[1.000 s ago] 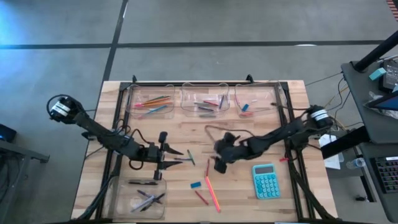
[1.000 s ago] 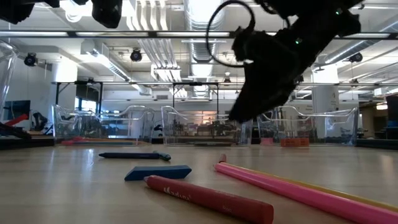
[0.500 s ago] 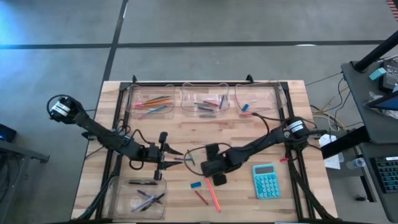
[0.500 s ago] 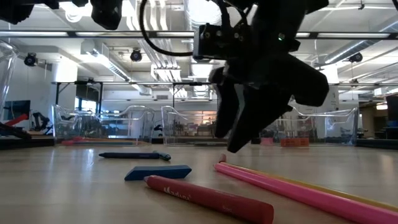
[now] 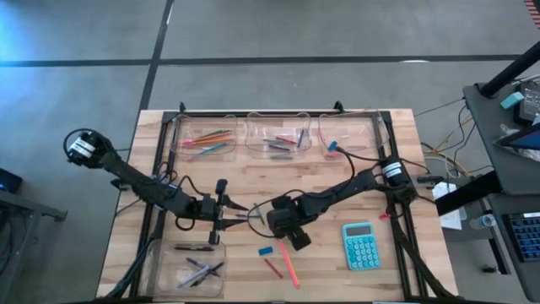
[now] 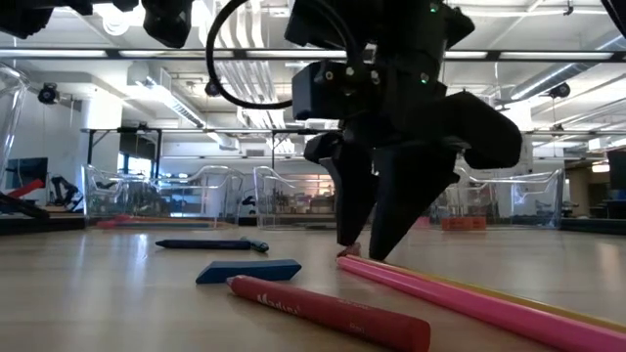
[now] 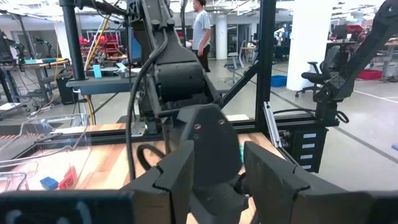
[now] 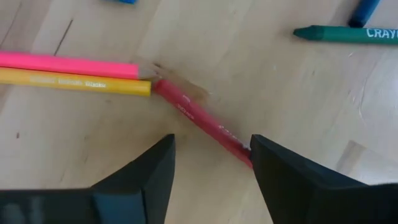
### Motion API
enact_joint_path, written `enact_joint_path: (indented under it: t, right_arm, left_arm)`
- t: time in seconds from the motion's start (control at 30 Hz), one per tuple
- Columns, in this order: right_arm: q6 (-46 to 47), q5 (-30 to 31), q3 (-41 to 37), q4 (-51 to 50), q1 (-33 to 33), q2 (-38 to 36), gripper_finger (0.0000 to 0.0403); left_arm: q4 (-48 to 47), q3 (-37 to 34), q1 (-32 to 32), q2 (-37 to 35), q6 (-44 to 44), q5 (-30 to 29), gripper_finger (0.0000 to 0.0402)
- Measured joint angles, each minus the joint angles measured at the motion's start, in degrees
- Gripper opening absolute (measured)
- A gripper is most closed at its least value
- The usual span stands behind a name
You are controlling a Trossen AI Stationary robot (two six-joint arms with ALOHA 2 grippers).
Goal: Sort crayons/erasers/pens/pencils in bins
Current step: Put the red crayon into the top middle transparent bin
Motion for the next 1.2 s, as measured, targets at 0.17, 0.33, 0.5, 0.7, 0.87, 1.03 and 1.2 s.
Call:
enact_joint_path:
  t: [0.17,0.33,0.5,0.7,0.87,1.03,1.2]
  right_arm:
    - [-0.3,-1.1,-0.1,0.2,-1.6,-0.1,0.0191]
    - [0.7,-2.0,-0.2,0.5,-3.4,0.1,0.0191]
    - [2.7,-1.7,-0.4,0.5,-4.5,0.2,0.0191]
    - [3.2,-1.1,-0.5,0.6,-4.6,0.3,0.0177]
    - [4.3,-1.1,-1.6,1.0,-4.6,0.3,0.0131]
    - [5.0,-1.0,-3.2,1.6,-4.6,0.3,0.0073]
    - [5.8,-0.6,-3.4,1.2,-4.6,0.3,0.0023]
  left_arm:
    - [0.0,0.0,0.0,0.0,0.0,0.0,0.0126]
    - [-0.1,-0.1,0.0,0.0,0.0,0.0,0.0126]
    - [-0.1,-0.2,0.0,0.0,-0.1,0.0,0.0126]
    - [-0.1,-0.2,0.0,0.0,-0.1,0.0,0.0126]
    - [-0.2,-0.2,0.0,0.0,-0.2,0.0,0.0126]
    - [-0.9,-0.2,0.1,0.0,-1.6,0.0,0.0126]
    - [-1.4,-0.2,0.1,0.0,-1.6,0.0,0.0126]
